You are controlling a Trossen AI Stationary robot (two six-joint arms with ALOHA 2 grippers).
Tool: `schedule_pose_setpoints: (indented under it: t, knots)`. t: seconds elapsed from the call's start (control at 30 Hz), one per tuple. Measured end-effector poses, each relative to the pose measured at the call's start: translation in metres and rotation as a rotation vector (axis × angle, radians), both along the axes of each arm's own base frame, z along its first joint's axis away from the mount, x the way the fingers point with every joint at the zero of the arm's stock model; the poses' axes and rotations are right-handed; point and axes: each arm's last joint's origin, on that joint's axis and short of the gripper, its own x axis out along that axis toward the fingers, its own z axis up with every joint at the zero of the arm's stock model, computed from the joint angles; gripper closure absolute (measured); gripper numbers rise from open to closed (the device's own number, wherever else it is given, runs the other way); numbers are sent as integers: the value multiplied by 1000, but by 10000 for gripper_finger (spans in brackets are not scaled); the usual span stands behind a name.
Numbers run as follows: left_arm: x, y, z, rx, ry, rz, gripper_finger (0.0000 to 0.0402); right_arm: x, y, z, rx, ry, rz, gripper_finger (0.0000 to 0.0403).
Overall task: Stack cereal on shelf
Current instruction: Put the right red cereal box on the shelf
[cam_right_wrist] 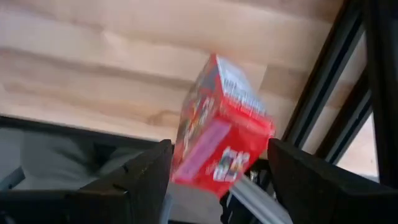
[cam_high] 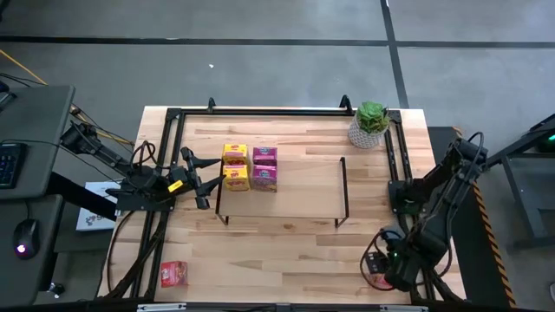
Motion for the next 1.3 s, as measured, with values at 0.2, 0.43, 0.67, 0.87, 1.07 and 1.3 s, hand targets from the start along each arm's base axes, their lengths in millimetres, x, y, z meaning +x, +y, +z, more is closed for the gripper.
schedule_pose_setpoints:
  t: [0.2,0.43,0.67,0.87,1.07,1.3]
  knots:
    - [0,0,0,0,0,0,181,5,10,12,-51,51,-7,144]
    - [0,0,0,0,0,0,181,13,29,8,-67,212,-8,144]
    - [0,0,0,0,0,0,181,16,34,-1,-108,197,-6,144]
    - [0,0,0,-1,0,-1,181,19,36,-5,-134,151,-6,144]
    - [0,0,0,-8,-3,-2,181,19,38,-7,-142,162,-8,144]
    - [0,0,0,-8,-3,-2,181,20,41,-16,-159,219,-10,144]
